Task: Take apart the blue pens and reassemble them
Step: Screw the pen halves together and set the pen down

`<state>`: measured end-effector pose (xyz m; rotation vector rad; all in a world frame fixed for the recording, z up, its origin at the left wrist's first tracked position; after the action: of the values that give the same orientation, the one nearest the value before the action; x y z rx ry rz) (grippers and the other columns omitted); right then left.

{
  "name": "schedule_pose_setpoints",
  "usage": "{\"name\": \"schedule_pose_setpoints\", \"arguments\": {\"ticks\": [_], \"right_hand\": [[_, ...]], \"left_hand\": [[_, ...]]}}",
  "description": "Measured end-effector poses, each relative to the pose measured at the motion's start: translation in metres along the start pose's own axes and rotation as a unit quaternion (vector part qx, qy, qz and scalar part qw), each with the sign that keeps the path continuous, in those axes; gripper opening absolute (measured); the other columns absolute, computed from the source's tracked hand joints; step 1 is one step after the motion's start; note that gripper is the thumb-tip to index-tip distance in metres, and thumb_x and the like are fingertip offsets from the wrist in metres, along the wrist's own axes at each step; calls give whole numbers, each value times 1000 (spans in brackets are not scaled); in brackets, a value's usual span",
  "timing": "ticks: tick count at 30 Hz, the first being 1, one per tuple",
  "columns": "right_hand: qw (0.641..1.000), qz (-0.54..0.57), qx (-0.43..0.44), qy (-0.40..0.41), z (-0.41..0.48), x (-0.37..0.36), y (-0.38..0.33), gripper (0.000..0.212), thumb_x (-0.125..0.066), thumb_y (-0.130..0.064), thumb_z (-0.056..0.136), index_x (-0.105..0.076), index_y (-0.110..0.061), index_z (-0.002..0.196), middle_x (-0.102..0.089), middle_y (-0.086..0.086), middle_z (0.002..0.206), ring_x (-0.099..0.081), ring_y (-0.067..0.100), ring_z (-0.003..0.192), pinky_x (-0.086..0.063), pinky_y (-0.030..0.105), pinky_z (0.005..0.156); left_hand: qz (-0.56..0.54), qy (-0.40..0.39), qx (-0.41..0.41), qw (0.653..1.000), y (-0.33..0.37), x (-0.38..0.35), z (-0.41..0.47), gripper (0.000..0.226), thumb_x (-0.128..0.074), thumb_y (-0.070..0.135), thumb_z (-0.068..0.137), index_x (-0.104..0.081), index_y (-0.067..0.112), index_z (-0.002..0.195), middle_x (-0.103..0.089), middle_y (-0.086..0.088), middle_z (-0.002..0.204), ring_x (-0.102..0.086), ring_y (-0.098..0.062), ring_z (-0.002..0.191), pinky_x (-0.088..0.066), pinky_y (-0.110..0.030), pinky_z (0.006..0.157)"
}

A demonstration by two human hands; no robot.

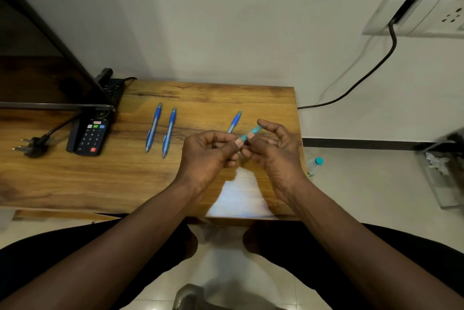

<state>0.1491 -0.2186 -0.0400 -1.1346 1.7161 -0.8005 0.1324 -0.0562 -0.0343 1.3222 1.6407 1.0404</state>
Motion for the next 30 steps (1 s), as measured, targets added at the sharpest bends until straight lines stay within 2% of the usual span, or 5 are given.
{"name": "schedule_pose_setpoints", "arguments": {"ticks": [10,18,21,24,30], "right_hand": [[989,-144,-21,-23,8,8,-6,37,-69,-18,98,-55,-18,133,-78,17,95,-77,27,80,-64,34,71],[991,-31,-133,3,12,28,5,29,-77,-2,87,-67,1,114,-76,17,88,-71,22,71,-61,29,68],[967,-232,-63,78,26,57,-9,13,-82,-7,85,-74,-7,95,-78,14,92,-74,20,72,-64,34,71],[884,-454,13,108,35,68,-24,17,-88,-22,79,-78,-19,92,-77,1,93,-76,19,85,-64,42,81],[836,-538,54,98,32,61,-34,14,-87,-27,80,-78,-18,86,-69,-9,83,-67,11,87,-58,36,80]], "left_hand": [[54,-16,-35,998,9,-9,3,17,-84,10,86,-77,7,101,-79,-12,83,-74,-16,70,-62,-27,65],[206,-49,-92,973,7,-26,1,17,-86,22,87,-78,17,101,-79,-1,79,-79,-16,71,-67,-40,73],[281,-26,-114,953,15,-15,6,16,-82,38,89,-79,25,98,-78,7,80,-77,-8,72,-66,-41,75],[340,-24,-106,934,21,0,13,13,-78,43,91,-77,31,95,-78,10,83,-76,-5,74,-66,-42,78],[436,-51,-85,894,28,18,16,17,-76,38,94,-76,24,103,-77,6,83,-74,-8,78,-56,-28,69]]}}
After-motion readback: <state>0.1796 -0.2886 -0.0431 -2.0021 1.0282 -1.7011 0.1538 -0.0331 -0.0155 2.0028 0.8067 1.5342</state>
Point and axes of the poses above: each hand's wrist, its own z-axis towards the middle knuckle, its own x-axis out of the back of the hand, y = z × x, the point moved 9 cm from there along z, towards the middle knuckle
